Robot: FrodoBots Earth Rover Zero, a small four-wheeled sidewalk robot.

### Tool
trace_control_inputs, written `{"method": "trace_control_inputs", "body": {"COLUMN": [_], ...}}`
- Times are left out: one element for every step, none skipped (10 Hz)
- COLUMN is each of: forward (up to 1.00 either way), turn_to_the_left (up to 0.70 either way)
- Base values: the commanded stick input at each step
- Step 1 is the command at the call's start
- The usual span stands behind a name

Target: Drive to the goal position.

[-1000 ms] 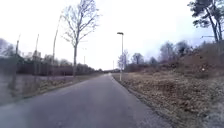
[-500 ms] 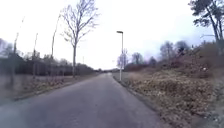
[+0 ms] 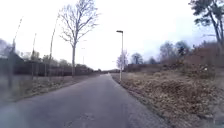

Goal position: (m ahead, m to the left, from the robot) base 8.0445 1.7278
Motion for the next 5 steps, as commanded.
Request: {"method": "trace_control_inputs", "body": {"forward": [0.50, 0.50, 0.50, 0.50, 0.50], "turn_to_the_left": [0.01, 0.01, 0.01, 0.01, 0.01]}}
